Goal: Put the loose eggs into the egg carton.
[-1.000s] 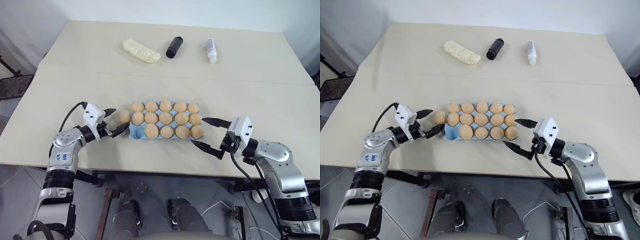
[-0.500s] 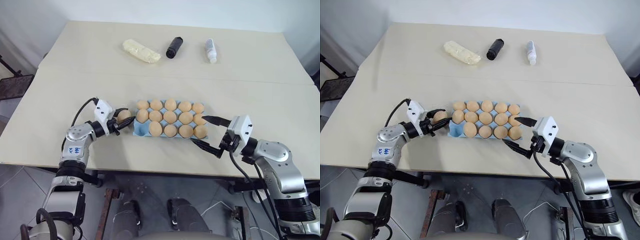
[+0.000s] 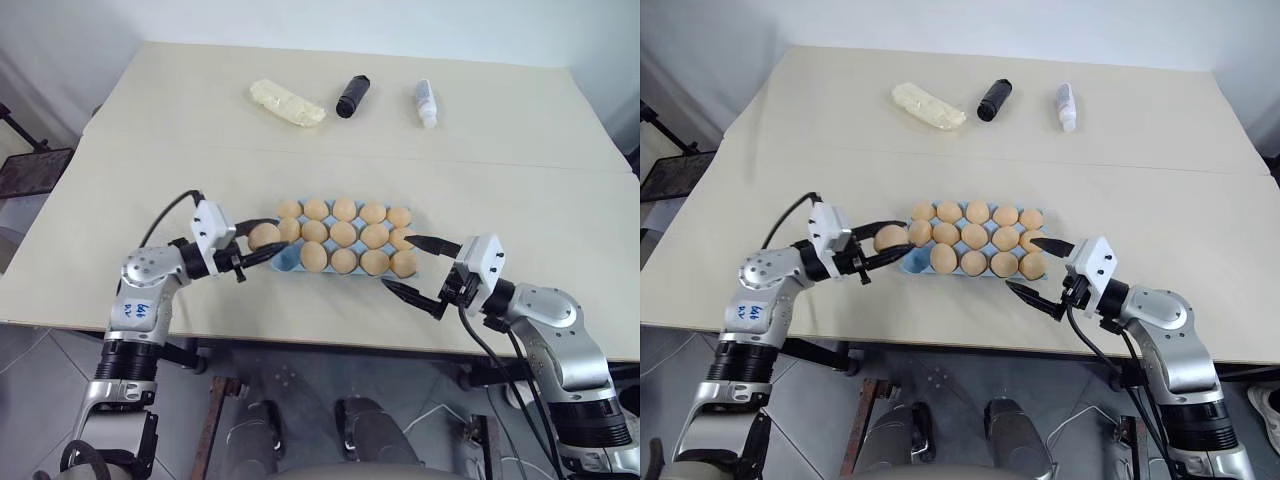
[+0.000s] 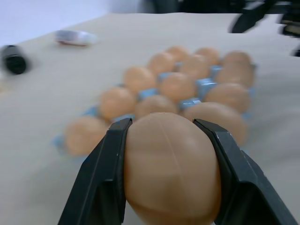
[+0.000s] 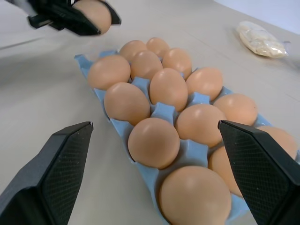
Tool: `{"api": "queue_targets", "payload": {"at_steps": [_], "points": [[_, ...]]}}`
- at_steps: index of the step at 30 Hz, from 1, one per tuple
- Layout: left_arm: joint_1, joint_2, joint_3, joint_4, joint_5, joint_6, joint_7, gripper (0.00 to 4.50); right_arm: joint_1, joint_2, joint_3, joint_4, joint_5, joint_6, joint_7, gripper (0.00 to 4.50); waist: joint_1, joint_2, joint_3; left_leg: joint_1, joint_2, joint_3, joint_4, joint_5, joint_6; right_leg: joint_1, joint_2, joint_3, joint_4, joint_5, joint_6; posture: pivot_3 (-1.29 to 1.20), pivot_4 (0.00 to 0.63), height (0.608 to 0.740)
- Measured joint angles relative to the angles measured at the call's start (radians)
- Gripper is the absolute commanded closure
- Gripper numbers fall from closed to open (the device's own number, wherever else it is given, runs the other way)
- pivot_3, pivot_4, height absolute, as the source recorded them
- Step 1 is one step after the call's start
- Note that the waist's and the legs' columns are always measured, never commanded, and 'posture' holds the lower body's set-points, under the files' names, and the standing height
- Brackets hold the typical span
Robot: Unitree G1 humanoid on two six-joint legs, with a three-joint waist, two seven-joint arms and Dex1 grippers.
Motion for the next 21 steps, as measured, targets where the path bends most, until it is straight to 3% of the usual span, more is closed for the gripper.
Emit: {"api": "queue_targets", "payload": {"at_steps": [3, 10, 21], "points": [[-0.002, -0.009, -0.014, 0.012, 0.013, -0.006, 0.005, 2.74, 0.004, 0.003, 0.0, 0.0, 0.0, 0.0, -0.003, 0.0, -0.004, 0.0, 0.0, 0.0, 0.0, 0.0, 0.0, 0.0, 0.0, 0.0, 0.001, 0.0, 0.0, 0.0, 0.0, 0.0, 0.15, 0.74], [-0.012, -0.038, -0.016, 0.054, 0.027, -0.028, 0.027, 0.49, 0.005, 0.012, 0.004, 0.0, -0.002, 0.0, -0.009, 0.0, -0.003, 0.0, 0.0, 0.0, 0.0, 0.0, 0.0, 0.0, 0.0, 0.0, 0.0, 0.0, 0.0, 0.0, 0.0, 0.0, 0.15, 0.74], [0.145, 0.165, 0.15, -0.065, -0.024, 0.001, 0.003, 0.49, 0.011, 0.014, 0.002, 0.004, -0.006, -0.004, -0.006, 0.0, -0.005, 0.0, 0.0, 0.0, 0.001, 0.0, -0.003, 0.0, 0.0, -0.001, -0.001, 0.0, -0.001, 0.0, -0.001, 0.0, 0.15, 0.74]]}}
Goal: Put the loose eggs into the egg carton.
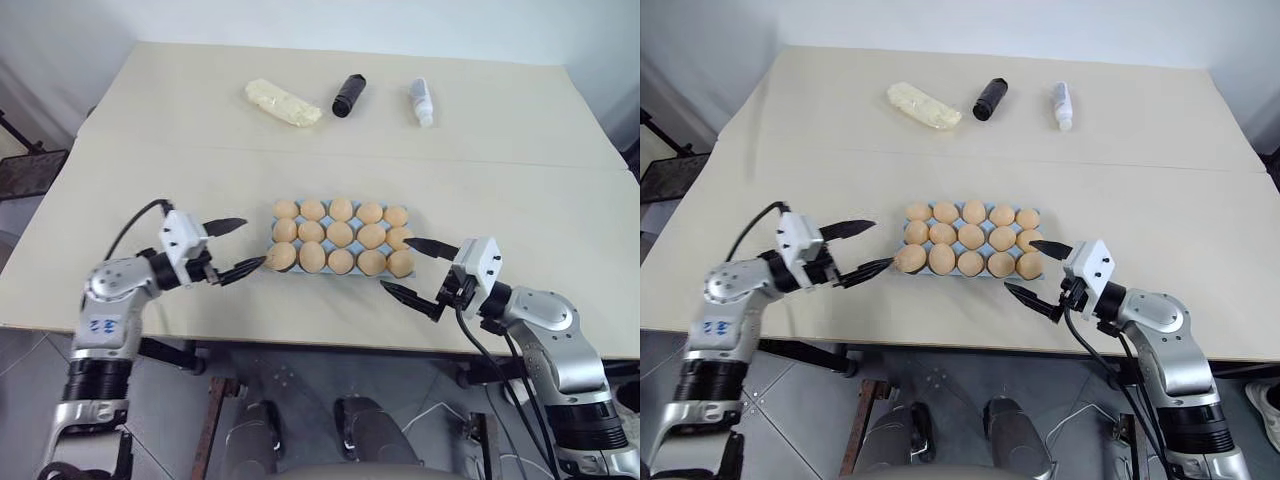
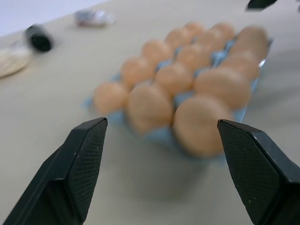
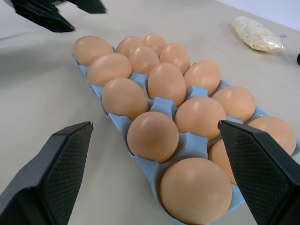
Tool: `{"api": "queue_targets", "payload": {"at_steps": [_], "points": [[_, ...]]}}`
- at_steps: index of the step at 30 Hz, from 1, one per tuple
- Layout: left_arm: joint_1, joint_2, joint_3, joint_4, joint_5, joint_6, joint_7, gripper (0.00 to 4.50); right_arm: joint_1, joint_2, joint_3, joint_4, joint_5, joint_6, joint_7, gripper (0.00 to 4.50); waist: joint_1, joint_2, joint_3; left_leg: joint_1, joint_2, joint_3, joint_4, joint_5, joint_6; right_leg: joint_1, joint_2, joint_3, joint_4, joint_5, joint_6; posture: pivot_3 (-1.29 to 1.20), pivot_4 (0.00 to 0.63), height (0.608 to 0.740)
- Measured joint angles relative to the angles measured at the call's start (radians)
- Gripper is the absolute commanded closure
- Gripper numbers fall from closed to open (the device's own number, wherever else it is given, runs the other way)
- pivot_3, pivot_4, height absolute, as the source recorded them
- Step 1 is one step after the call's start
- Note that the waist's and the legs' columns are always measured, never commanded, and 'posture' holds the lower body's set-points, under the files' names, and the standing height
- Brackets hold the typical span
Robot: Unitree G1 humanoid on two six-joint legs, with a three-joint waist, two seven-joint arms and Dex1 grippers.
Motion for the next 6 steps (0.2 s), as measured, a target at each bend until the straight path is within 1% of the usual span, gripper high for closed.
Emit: {"api": "queue_targets", "payload": {"at_steps": [3, 6], "points": [[0.051, 0.044, 0.057, 0.026, 0.001, -0.033, 0.003, 0.49, 0.0, -0.005, -0.007, 0.042, -0.005, -0.033, 0.007, 0.0, 0.0, 0.0, 0.0, 0.0, 0.0, 0.0, 0.0, -0.001, 0.001, 0.0, -0.001, 0.0, -0.001, 0.0, 0.0, 0.0, 0.15, 0.74], [0.076, 0.049, 0.092, 0.041, 0.001, -0.039, 0.02, 0.49, 0.002, -0.02, -0.027, 0.109, -0.016, -0.055, 0.014, 0.0, 0.005, 0.0, 0.0, 0.0, -0.001, 0.0, -0.001, -0.002, 0.0, 0.0, -0.002, -0.001, -0.001, 0.0, 0.0, 0.0, 0.15, 0.74]]}}
